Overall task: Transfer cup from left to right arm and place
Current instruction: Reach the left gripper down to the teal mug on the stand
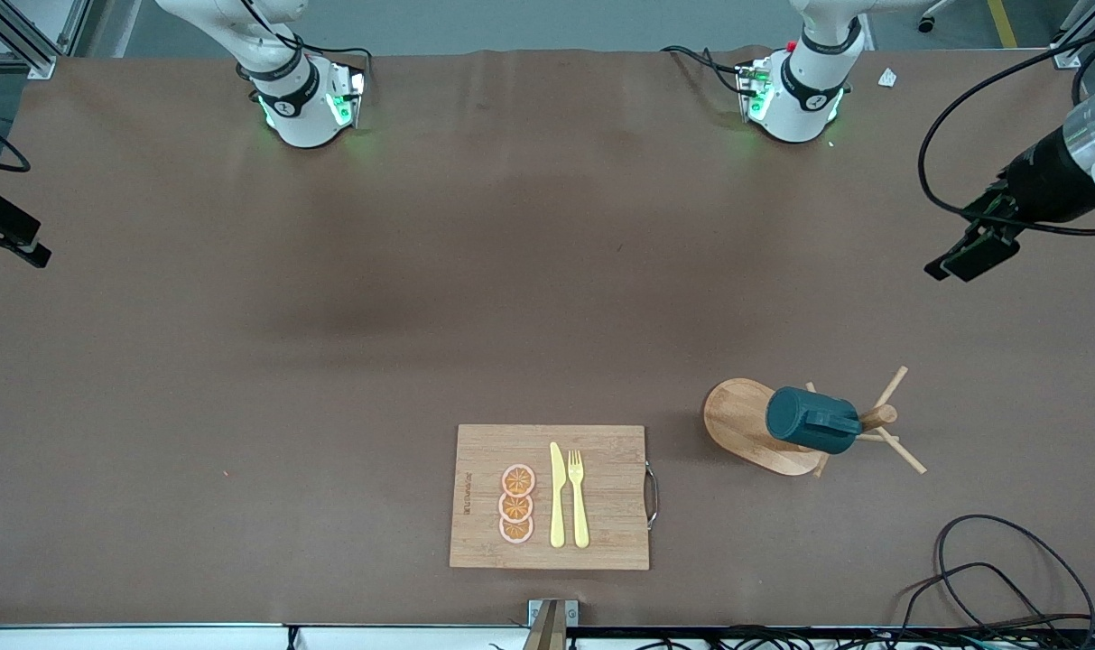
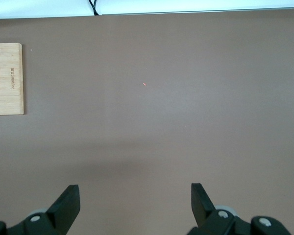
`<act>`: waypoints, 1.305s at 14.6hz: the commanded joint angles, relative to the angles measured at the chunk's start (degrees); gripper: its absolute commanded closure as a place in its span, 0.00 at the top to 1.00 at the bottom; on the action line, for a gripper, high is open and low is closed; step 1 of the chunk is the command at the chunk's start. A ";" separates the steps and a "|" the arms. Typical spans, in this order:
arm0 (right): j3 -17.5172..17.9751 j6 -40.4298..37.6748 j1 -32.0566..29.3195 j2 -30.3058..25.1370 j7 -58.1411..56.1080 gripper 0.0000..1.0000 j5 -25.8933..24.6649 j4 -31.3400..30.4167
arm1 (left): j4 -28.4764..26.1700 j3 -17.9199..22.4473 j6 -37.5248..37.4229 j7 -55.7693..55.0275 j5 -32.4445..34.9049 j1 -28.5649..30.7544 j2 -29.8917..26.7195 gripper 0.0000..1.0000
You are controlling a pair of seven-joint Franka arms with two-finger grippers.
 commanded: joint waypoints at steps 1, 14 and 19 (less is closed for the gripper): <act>0.53 -0.21 -0.70 -0.01 0.15 1.00 -0.01 0.15 | -1.92 -0.20 4.80 -14.79 -1.31 -1.83 0.21 1.00; 0.53 -0.21 -0.79 0.17 0.15 1.00 -0.10 0.15 | -3.95 -0.90 20.28 -33.91 -1.31 -4.03 8.99 1.00; 0.53 -0.21 -0.79 0.17 0.15 1.00 -0.10 0.15 | -4.22 -0.73 23.62 -34.10 -5.69 -2.72 10.40 1.00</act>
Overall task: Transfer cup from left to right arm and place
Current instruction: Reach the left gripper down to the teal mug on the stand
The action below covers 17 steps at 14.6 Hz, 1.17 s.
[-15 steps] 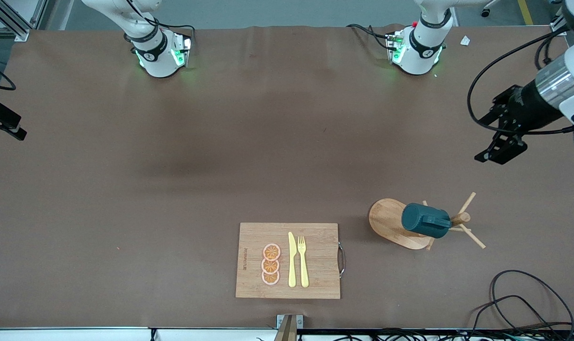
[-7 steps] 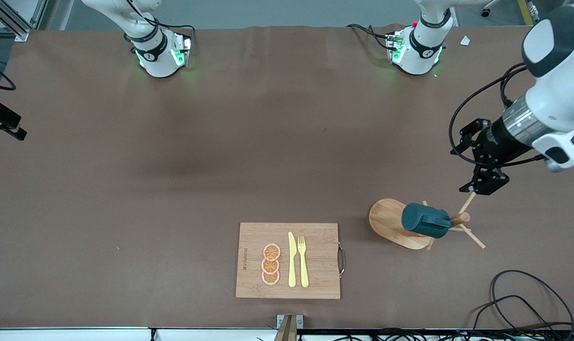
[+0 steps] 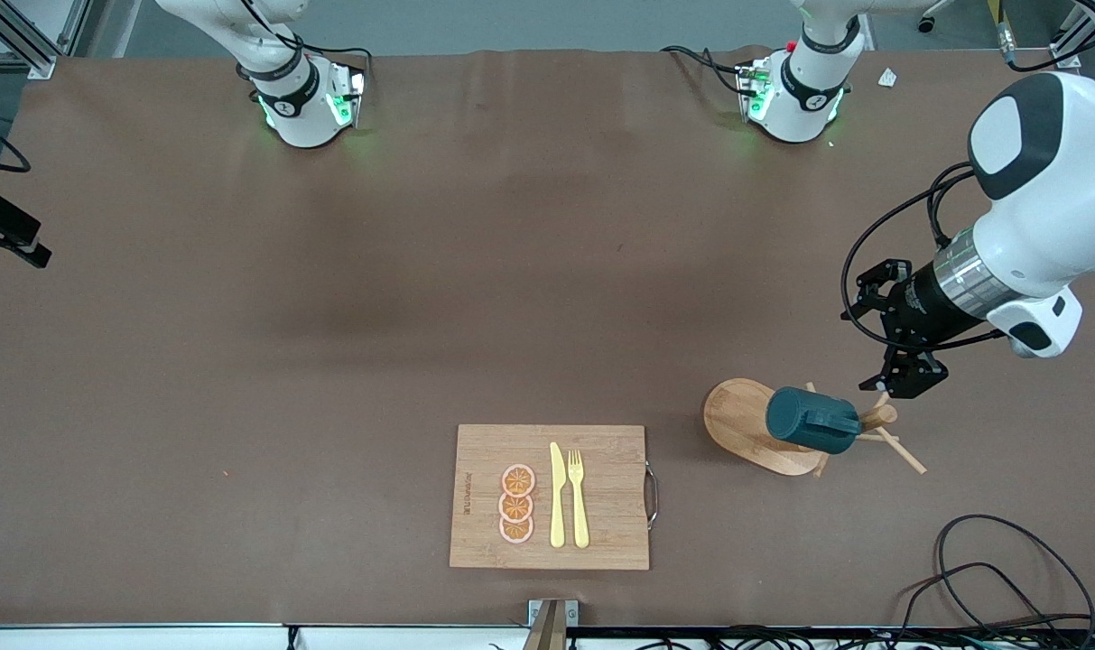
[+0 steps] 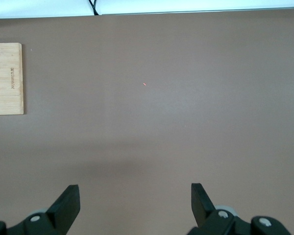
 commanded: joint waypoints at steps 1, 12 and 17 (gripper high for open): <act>0.53 -0.21 -0.79 0.14 0.15 1.00 -0.10 0.15 | 0.45 0.33 1.69 1.18 -2.69 0.86 1.49 1.00; 0.53 -0.12 -0.70 0.23 0.15 1.00 -0.10 0.15 | 7.65 0.69 1.69 16.13 -3.04 3.06 12.65 1.00; 0.53 -0.03 -0.70 0.23 0.15 1.00 -0.01 0.15 | 9.16 0.16 1.69 16.04 -3.13 2.70 15.47 1.00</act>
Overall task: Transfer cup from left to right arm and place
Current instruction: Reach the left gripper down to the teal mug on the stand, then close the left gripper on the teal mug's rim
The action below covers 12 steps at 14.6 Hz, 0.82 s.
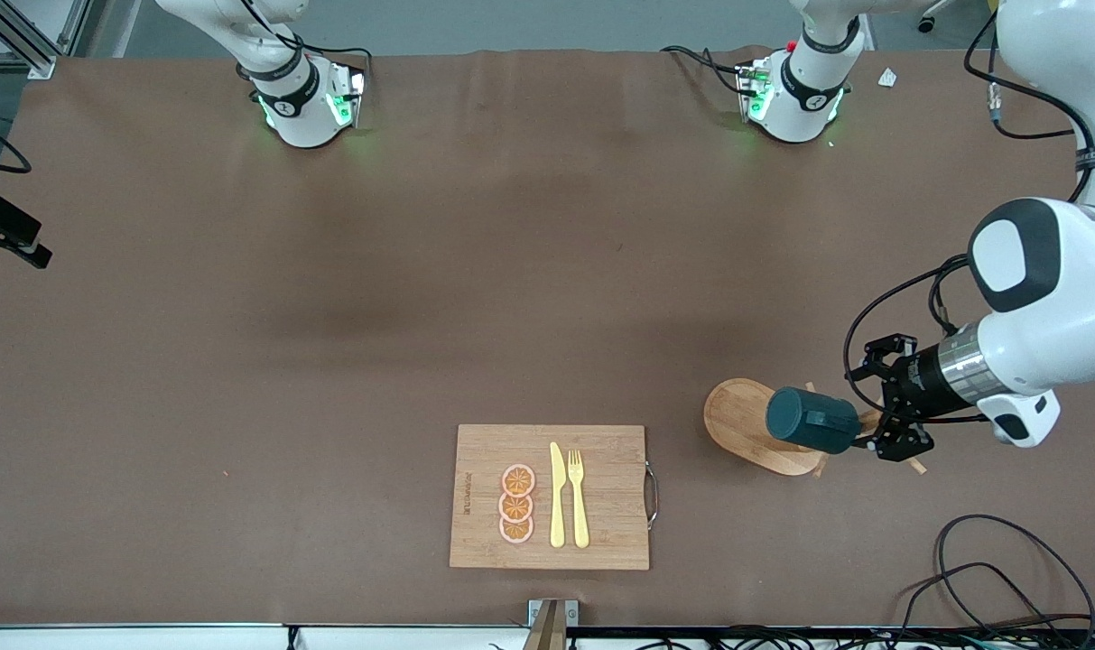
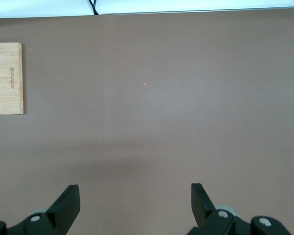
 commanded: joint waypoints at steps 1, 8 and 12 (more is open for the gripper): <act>0.53 -0.04 -0.70 0.14 0.15 1.00 -0.01 0.16 | 2.01 -0.10 -0.56 0.47 -0.93 -0.25 2.02 1.00; 0.53 -0.12 -0.79 0.14 0.15 1.00 -0.10 0.25 | 3.24 -0.27 -0.39 0.47 -1.81 -1.12 4.48 1.00; 0.53 -0.04 -0.79 0.14 0.15 1.00 -0.10 0.25 | 3.50 -0.27 0.40 0.47 -2.16 -1.39 5.19 1.00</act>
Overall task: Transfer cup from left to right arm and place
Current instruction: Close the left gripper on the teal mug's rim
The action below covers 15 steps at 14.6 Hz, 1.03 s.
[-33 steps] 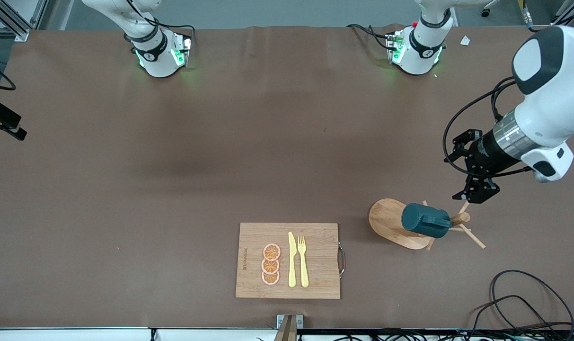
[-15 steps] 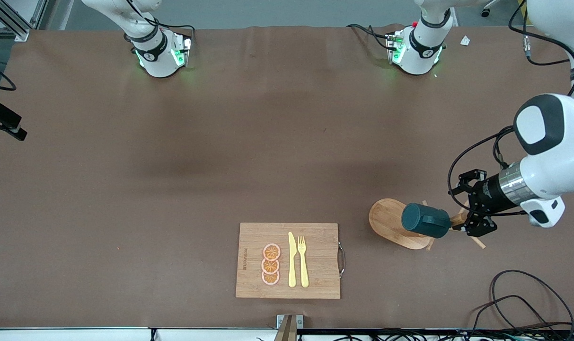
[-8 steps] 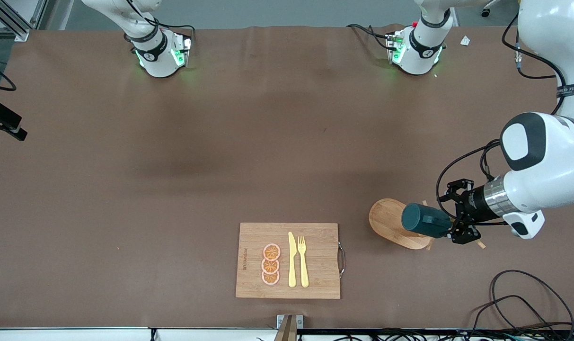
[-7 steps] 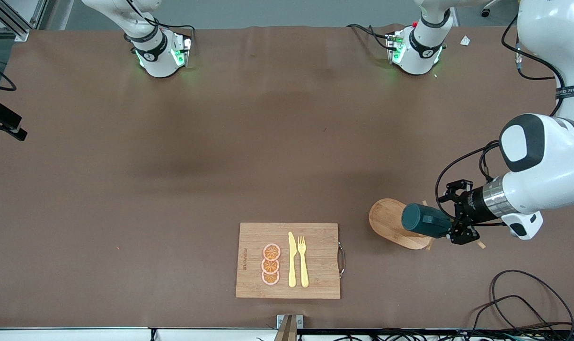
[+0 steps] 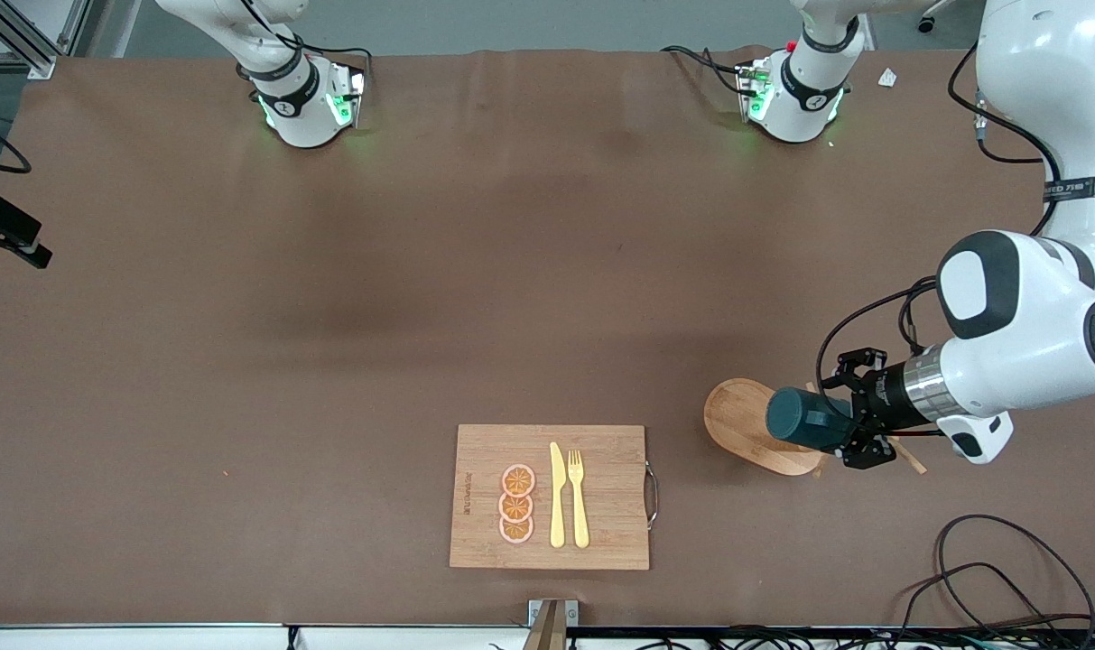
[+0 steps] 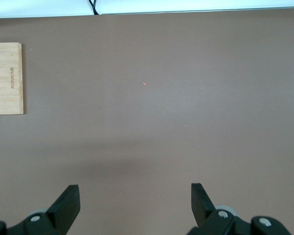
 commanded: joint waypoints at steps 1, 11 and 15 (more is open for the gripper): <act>0.54 -0.04 -0.79 0.14 0.15 1.00 -0.10 0.25 | 1.77 0.14 0.19 0.44 -1.52 -0.38 1.54 1.00; 0.54 0.05 -0.79 0.14 0.15 1.00 -0.10 0.25 | 1.77 0.14 1.25 0.44 -1.78 -0.29 2.77 1.00; 0.54 0.05 -0.79 0.14 0.15 1.00 -0.10 0.25 | 1.68 0.23 1.25 0.61 -3.45 -0.20 2.86 1.00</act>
